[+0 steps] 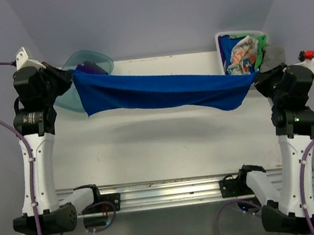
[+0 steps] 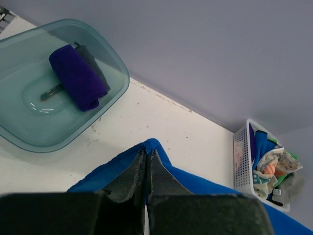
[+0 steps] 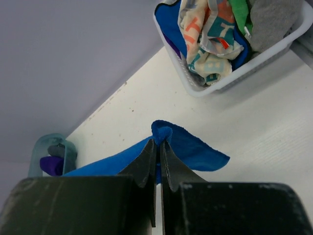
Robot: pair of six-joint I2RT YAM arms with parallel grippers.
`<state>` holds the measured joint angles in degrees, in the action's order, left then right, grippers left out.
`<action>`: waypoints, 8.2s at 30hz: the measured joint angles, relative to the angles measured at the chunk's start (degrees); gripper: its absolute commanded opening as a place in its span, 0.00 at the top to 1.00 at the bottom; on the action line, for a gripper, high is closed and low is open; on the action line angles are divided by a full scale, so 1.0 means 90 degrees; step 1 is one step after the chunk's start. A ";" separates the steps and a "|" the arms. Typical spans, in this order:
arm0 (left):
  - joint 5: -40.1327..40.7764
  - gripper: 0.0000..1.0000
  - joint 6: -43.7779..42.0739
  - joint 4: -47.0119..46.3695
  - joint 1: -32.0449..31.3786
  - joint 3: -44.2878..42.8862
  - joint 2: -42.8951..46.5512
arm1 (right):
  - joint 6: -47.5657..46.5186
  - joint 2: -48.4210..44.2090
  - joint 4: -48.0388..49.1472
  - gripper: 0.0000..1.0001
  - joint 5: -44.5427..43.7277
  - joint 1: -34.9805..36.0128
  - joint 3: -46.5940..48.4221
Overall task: Roll the towels
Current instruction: Fold the towel
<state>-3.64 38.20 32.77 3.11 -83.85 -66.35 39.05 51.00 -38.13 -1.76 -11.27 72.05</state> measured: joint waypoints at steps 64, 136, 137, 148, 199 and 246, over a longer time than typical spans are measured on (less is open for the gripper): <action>0.1562 1.00 0.0036 -0.0056 0.0216 0.0901 -0.3837 | -0.0488 0.5005 0.1588 1.00 -0.1654 0.1489 -0.0243; 0.1588 1.00 -0.0537 0.0962 0.0291 0.3621 -0.1377 | -0.0801 0.2526 0.0950 1.00 -0.1627 0.1316 -0.3167; 0.1583 1.00 -0.0537 0.0957 0.0291 0.3623 -0.1377 | -0.0801 0.2528 0.0957 1.00 -0.1627 0.1316 -0.3184; 0.1460 1.00 -0.0534 0.0886 0.0318 0.3912 -0.1404 | -0.0801 0.2720 0.1001 1.00 -0.1625 0.1316 -0.3274; 0.1464 0.57 -0.0044 -0.0015 -0.0945 0.2776 -0.3599 | -0.0782 0.5464 0.1897 0.91 -0.0860 0.1331 -0.1460; 0.1083 0.51 -0.0546 0.0124 -0.0724 0.3483 -0.2948 | -0.0872 0.3322 0.1229 1.00 -0.1156 0.0549 -0.2900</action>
<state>6.11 33.28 33.89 -3.40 -52.51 -92.88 31.20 80.90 -27.07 -12.16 -6.33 45.95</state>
